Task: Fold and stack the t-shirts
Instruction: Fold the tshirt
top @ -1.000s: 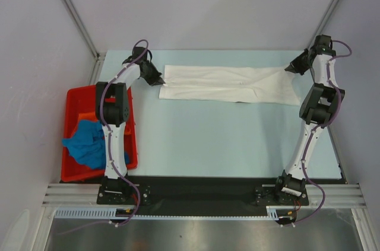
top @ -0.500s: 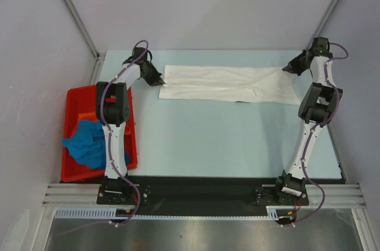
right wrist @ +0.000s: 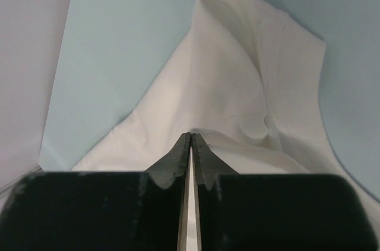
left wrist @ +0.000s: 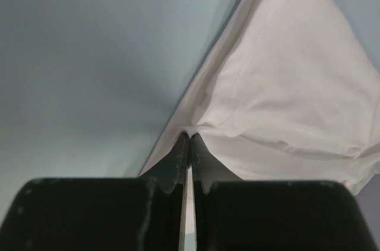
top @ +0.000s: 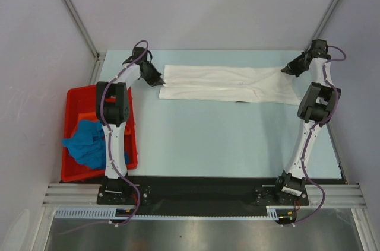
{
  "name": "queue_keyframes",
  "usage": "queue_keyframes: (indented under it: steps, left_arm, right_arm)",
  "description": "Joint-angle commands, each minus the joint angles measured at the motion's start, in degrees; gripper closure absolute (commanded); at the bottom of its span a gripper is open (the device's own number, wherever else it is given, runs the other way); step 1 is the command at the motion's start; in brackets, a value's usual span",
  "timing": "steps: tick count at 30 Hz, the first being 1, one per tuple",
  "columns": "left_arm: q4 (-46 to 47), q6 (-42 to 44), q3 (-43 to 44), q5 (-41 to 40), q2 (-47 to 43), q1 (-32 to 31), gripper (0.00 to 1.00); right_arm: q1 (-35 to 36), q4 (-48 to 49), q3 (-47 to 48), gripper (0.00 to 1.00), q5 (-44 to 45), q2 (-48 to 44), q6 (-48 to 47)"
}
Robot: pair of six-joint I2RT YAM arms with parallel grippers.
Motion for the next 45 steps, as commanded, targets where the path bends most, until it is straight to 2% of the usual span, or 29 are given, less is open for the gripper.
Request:
queue_keyframes:
  steps: [1, 3, 4, 6, 7, 9, 10, 12, 13, 15, 19, 20, 23, 26, 27, 31, 38, 45]
  left_arm:
    - [0.41, -0.82, 2.74, -0.52, 0.13, 0.84, 0.93]
    - [-1.16, 0.32, 3.53, -3.06, -0.39, 0.84, 0.86]
    - [-1.87, 0.85, 3.88, -4.38, -0.83, 0.84, 0.75]
    - [-3.45, 3.39, 5.28, -8.58, -2.67, 0.49, 0.64]
    - [-4.24, 4.45, 5.99, -10.0, -3.46, 0.23, 0.55]
    - [-5.39, 8.49, 7.91, -13.94, -6.27, -0.82, 0.5]
    - [-5.91, 9.81, 8.45, -15.01, -7.33, -1.26, 0.45]
    - [-6.53, 12.62, 8.46, -15.29, -10.13, -2.49, 0.43]
    - [-6.53, 13.15, 7.93, -15.29, -11.11, -3.02, 0.42]
    - [-5.83, 14.73, 5.22, -15.11, -13.82, -4.95, 0.43]
    - [0.22, 13.17, -3.48, -6.36, -16.91, -8.21, 0.56]
    - [2.41, 12.55, -5.24, -5.37, -17.18, -9.43, 0.59]
    - [8.03, 11.4, -9.56, -0.09, -16.48, -10.84, 0.63]
    - [13.66, 9.47, -10.53, 7.09, -13.06, -12.25, 0.66]
    - [14.29, 8.68, -9.92, 7.99, -12.09, -12.34, 0.67]
    - [16.67, 5.78, -8.34, 10.55, -7.61, -12.78, 0.73]
    - [16.85, 5.51, -6.41, 10.82, -2.77, -12.35, 0.74]
    - [16.23, 4.11, 0.54, 11.43, 2.41, -10.76, 0.74]
  right_arm:
    - [-0.11, 1.97, 2.94, 0.9, -0.04, 0.44, 1.15]
    - [-0.28, 2.41, 4.08, 0.87, -0.04, 1.05, 1.68]
    - [-0.89, 2.41, 4.87, 0.84, -0.12, 1.32, 1.68]
    - [-1.69, 0.75, 8.8, 0.77, -0.21, 2.37, 1.6]
    - [-2.47, -0.13, 10.05, 0.75, -0.39, 2.38, 1.51]
    - [-3.18, -2.42, 11.82, 0.7, -0.04, 1.68, 0.81]
    - [-3.45, -3.03, 12.0, 0.62, 0.49, -0.42, -1.02]
    - [-3.71, -5.23, 11.3, 0.5, 3.21, -2.97, -3.49]
    - [-3.63, -5.84, 9.55, 0.48, 4.0, -5.51, -5.68]
    - [-2.84, -7.69, 7.09, 0.47, 5.32, -8.42, -7.45]
    - [2.08, -5.61, -4.32, 0.48, 6.46, -16.94, -9.92]
    - [4.79, -3.93, -11.22, 0.48, 6.12, -20.35, -9.31]
    - [8.49, 4.24, -24.24, 0.53, 3.75, -26.25, -5.72]
    - [12.8, 12.94, -32.45, 0.69, -0.73, -28.12, -2.37]
    - [14.64, 14.61, -36.56, 0.82, -1.7, -28.04, -0.19]
    - [18.25, 21.47, -40.47, 0.96, -6.44, -25.58, 2.74]
    - [21.51, 22.8, -40.56, 1.0, -7.33, -21.45, 3.53]
    - [21.51, 24.12, -38.02, 1.0, -7.6, -17.4, 4.85]
